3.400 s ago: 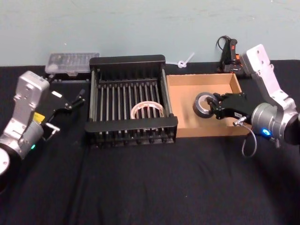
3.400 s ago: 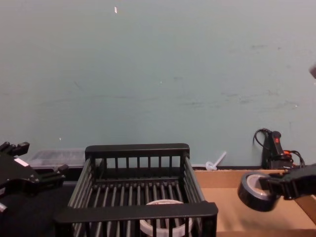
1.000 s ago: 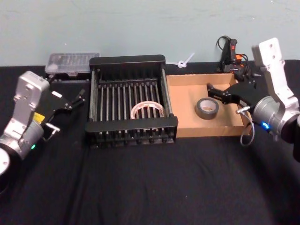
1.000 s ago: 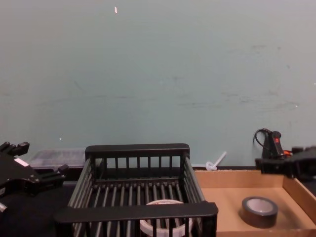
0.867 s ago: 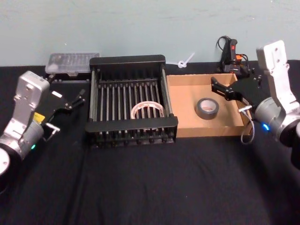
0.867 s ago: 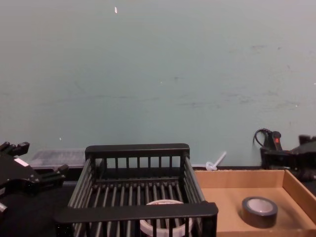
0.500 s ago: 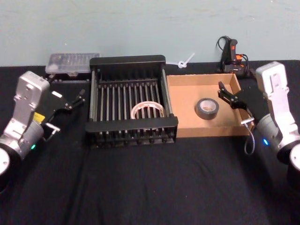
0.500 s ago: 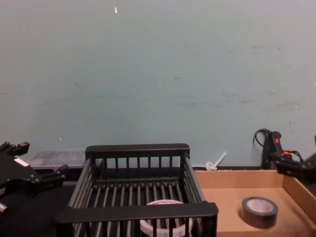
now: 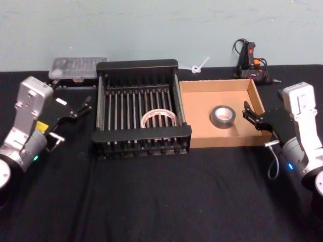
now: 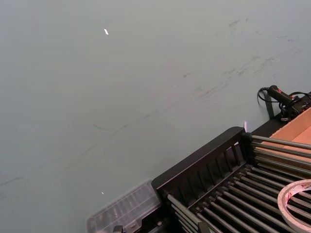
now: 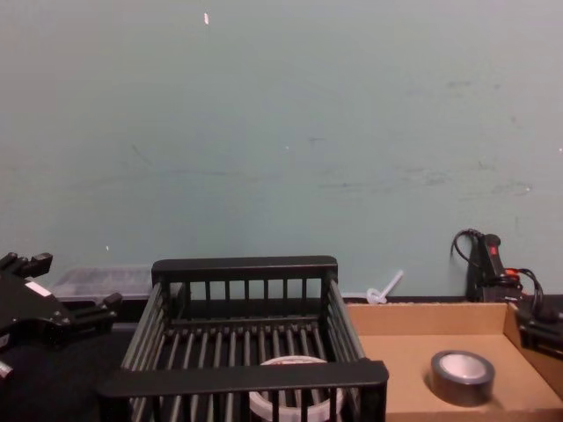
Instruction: Pick up the white tape and place it into the black box , Pick up the silver tape and place it into the brown box.
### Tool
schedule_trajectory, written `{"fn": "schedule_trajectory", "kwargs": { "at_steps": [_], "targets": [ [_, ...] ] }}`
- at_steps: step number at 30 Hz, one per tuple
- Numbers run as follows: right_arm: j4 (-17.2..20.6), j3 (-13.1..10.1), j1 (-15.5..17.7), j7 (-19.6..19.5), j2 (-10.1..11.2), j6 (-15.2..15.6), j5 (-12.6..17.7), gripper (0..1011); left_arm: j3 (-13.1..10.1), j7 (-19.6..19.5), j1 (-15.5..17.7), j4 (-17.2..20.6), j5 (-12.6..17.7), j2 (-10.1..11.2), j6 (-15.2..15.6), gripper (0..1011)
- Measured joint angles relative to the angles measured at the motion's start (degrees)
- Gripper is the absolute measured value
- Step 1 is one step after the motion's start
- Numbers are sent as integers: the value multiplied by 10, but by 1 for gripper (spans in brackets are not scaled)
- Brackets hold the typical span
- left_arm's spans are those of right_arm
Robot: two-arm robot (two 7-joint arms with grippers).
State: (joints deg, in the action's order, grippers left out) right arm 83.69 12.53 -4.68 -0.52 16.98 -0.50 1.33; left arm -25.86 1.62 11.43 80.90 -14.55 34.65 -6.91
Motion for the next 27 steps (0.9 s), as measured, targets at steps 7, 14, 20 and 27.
{"fn": "schedule_trajectory", "kwargs": {
  "at_steps": [7,14,20,27],
  "targets": [
    [0,0,0,0,0,1,0,1003,0,0,0,0,0,0,0,1001],
    [0,1,0,0,1,0,0,1002,0,0,0,0,0,0,0,1001],
    [0,2,0,0,2,0,0,1003,0,0,0,0,0,0,0,1001],
    [0,2,0,0,2,-1,0,1003,0,0,0,0,0,0,0,1001]
  ]
}}
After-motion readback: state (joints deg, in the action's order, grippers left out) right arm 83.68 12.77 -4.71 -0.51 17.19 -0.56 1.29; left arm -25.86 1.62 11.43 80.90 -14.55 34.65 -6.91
